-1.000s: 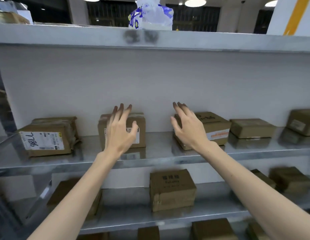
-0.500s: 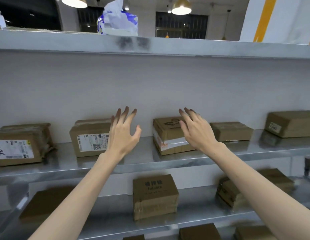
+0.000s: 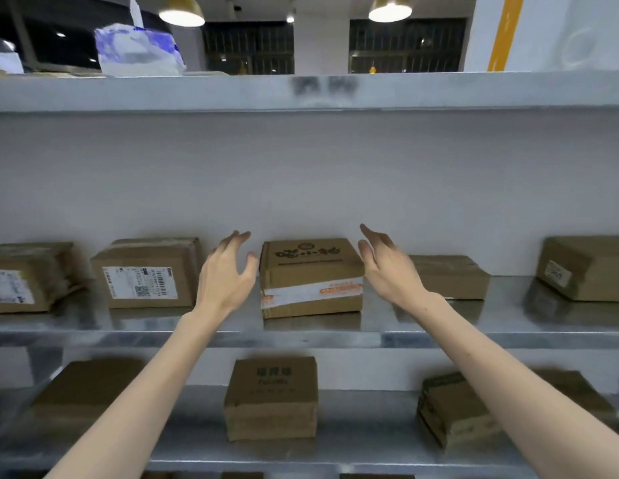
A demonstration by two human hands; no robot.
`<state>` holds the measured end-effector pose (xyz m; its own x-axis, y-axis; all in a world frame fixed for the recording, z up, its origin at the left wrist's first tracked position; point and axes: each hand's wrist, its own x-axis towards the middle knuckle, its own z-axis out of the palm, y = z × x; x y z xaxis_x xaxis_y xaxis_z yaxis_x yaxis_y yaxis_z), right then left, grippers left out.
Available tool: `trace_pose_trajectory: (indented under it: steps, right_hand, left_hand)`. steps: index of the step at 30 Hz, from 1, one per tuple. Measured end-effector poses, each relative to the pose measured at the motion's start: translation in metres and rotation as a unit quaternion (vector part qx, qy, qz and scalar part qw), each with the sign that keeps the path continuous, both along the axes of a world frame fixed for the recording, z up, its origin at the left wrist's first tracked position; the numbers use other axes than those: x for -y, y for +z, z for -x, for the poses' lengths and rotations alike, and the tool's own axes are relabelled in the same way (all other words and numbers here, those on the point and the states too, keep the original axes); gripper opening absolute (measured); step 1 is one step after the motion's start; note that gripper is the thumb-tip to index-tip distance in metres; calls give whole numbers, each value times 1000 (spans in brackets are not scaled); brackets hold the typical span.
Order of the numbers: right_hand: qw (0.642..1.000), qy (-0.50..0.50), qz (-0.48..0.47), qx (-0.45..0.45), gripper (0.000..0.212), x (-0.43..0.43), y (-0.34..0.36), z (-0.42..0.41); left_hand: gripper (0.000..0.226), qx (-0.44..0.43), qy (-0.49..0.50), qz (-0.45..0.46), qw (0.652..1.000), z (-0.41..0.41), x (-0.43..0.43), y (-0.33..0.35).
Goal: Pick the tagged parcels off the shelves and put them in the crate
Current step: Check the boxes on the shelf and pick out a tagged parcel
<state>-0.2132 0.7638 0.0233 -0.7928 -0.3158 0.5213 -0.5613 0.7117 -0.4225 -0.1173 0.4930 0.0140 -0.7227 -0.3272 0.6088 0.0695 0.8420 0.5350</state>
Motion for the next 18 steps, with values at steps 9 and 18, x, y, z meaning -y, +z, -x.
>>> trace_pose_trajectory:
  steps: [9, 18]
  right_hand:
    - [959, 52, 169, 222, 50, -1, -14, 17]
    - [838, 48, 338, 425, 43, 4, -25, 22]
  left_hand:
    - [32, 41, 50, -237, 969, 4, -4, -7]
    - [37, 126, -26, -432, 893, 14, -6, -19]
